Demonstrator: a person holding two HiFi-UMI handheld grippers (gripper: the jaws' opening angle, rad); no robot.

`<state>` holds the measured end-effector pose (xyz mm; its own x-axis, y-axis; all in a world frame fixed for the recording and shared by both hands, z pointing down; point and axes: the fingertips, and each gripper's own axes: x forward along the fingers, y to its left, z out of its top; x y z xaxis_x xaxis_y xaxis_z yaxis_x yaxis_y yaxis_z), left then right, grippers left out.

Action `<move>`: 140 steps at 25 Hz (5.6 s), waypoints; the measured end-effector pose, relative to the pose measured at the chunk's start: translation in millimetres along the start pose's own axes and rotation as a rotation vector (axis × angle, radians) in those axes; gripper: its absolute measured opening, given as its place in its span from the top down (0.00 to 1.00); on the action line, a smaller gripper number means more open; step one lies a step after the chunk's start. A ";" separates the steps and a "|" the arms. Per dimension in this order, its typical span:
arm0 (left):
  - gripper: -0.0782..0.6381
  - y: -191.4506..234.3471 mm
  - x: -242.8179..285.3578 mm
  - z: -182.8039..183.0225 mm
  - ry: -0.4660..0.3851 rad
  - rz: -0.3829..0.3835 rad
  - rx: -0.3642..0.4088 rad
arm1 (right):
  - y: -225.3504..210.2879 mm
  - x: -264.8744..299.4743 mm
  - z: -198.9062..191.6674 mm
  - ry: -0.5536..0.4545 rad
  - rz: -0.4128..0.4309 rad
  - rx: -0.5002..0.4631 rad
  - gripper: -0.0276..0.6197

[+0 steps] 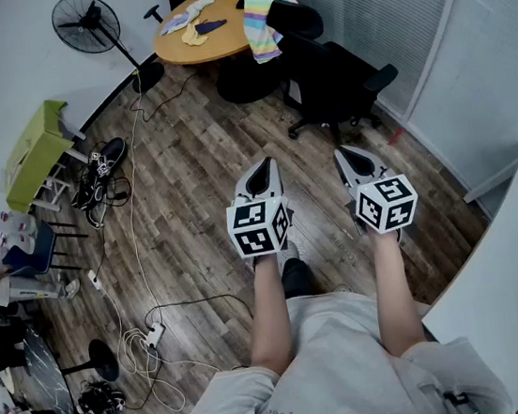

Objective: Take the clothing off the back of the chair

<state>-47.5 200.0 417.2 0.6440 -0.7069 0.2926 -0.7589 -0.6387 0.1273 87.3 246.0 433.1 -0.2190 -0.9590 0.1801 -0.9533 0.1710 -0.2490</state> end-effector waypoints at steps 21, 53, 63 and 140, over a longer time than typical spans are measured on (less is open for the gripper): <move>0.85 81.9 87.2 39.9 -0.007 -0.069 -0.010 | -21.3 104.6 38.5 -0.044 -0.023 0.052 0.92; 0.85 205.7 289.7 108.1 0.014 -0.135 -0.018 | -126.2 299.8 121.9 -0.092 -0.015 -0.016 0.92; 0.85 170.1 386.2 152.2 0.012 -0.182 0.078 | -208.2 356.0 214.1 0.028 0.395 -0.299 0.92; 0.80 152.0 498.2 197.2 0.011 -0.328 0.119 | -275.1 511.1 199.1 0.301 0.818 -0.293 0.86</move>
<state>177.0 -309.2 395.4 0.8499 -0.4557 0.2645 -0.4951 -0.8624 0.1053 279.0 -336.2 404.2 -0.8541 -0.4217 0.3043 -0.4832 0.8600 -0.1644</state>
